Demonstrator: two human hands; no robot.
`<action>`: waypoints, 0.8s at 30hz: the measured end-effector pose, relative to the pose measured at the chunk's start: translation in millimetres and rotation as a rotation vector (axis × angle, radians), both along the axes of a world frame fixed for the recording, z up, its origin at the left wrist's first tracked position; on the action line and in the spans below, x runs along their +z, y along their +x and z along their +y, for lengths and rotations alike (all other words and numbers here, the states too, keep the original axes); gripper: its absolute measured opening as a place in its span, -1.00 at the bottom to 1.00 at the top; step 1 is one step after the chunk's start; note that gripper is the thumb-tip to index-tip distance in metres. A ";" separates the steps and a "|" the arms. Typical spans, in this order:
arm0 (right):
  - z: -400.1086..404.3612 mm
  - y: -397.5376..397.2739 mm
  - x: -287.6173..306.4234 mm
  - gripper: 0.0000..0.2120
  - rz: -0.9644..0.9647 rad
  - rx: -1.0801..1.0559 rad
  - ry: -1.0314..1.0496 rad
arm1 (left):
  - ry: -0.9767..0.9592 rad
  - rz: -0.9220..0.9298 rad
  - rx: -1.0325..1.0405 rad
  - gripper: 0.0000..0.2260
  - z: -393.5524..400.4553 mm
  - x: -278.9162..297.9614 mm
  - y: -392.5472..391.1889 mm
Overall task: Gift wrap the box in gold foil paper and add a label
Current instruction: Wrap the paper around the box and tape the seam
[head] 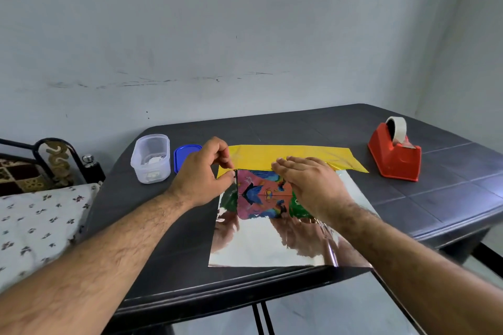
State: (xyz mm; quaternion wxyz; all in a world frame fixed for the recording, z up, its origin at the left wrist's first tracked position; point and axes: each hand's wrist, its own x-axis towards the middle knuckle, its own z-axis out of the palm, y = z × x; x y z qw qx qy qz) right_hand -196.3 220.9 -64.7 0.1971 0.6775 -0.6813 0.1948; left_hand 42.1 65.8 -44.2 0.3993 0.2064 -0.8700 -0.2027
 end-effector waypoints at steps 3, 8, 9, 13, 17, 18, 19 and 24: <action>-1.9 -0.8 0.2 -0.35 0.021 0.010 0.011 | 0.028 0.054 -0.012 -0.62 -1.0 2.7 -1.6; 1.4 -4.0 -5.2 -0.29 0.118 -0.012 -0.082 | 0.087 -0.014 -0.104 -0.52 -2.4 16.6 -14.3; 4.4 -2.9 -6.8 -0.33 0.104 -0.040 -0.153 | 0.053 -0.044 -0.110 -0.47 -1.1 18.4 -18.1; 18.0 6.4 -15.7 -0.71 0.118 0.021 -0.312 | -0.107 -0.180 -0.097 -0.32 12.3 25.6 -37.6; 23.4 8.1 -28.4 -0.67 0.147 0.096 -0.069 | -0.249 -0.238 -0.069 -0.32 16.2 21.9 -53.3; 23.3 7.6 -29.6 -0.62 0.142 0.099 -0.038 | -0.271 -0.239 -0.064 -0.32 16.9 20.3 -56.7; 23.2 6.4 -30.0 -0.58 0.143 0.109 -0.020 | -0.289 -0.233 -0.057 -0.32 18.2 18.8 -60.8; 25.2 9.3 -29.4 -0.64 0.125 0.204 -0.037 | -0.334 -0.177 -0.016 -0.33 25.6 12.7 -77.6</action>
